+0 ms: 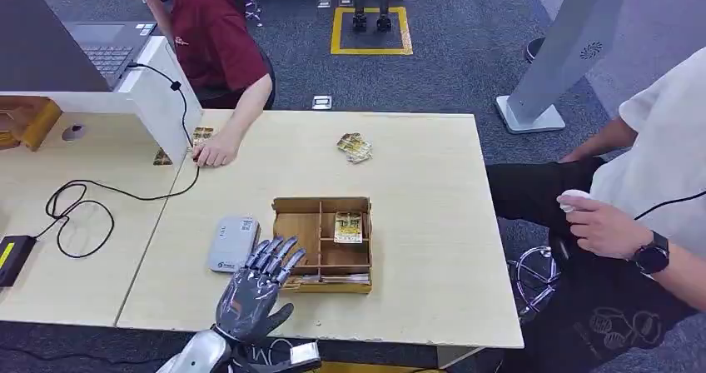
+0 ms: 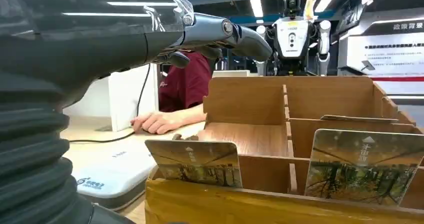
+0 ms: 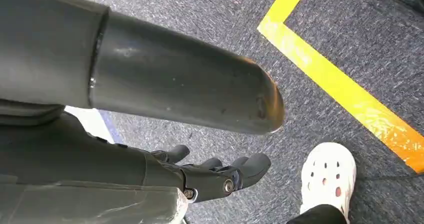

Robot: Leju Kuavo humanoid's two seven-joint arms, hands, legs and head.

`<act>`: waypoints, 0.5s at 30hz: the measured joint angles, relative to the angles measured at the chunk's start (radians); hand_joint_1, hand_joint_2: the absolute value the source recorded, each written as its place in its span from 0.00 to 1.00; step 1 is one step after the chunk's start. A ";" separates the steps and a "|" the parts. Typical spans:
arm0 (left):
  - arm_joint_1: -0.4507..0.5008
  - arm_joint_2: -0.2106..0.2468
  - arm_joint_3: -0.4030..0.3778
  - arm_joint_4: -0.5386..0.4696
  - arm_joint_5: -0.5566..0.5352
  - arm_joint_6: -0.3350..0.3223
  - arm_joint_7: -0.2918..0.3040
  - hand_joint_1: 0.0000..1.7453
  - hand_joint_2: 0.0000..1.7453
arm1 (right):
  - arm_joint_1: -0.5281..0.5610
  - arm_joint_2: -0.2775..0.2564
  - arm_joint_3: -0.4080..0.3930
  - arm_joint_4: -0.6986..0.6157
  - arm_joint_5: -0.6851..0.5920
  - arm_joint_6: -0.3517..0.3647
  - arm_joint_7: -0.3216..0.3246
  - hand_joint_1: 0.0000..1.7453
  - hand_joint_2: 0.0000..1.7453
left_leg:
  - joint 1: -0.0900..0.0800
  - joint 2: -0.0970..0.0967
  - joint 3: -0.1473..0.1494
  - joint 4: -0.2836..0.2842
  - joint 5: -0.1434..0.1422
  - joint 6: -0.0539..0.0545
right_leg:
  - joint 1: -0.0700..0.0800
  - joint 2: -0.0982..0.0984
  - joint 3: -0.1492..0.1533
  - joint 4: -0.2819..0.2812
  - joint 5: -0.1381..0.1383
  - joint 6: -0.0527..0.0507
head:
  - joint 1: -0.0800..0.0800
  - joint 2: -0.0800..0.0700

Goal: Pass the card to the sensor for recognition and then transmit it.

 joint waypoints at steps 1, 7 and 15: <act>0.000 -0.001 0.000 0.002 0.000 0.000 0.000 0.00 1.00 | 0.000 0.000 0.000 0.000 0.000 0.000 0.001 0.00 0.00 | 0.000 0.000 0.000 0.000 0.000 0.000 | 0.000 0.000 0.000 0.000 0.000 0.000 | 0.000 0.000; -0.002 -0.002 0.001 0.003 0.009 -0.006 0.000 0.00 1.00 | 0.000 0.000 0.000 0.000 0.000 0.000 0.003 0.00 0.00 | 0.000 0.000 0.000 0.000 0.000 0.000 | 0.000 0.000 0.000 0.000 0.000 0.000 | 0.000 0.000; -0.002 -0.002 0.002 0.003 0.048 -0.023 -0.018 1.00 1.00 | 0.000 0.000 0.002 0.000 0.000 0.000 0.003 0.00 0.00 | 0.000 0.000 0.000 0.000 0.000 0.000 | 0.000 0.000 0.000 0.000 0.000 0.000 | 0.000 0.000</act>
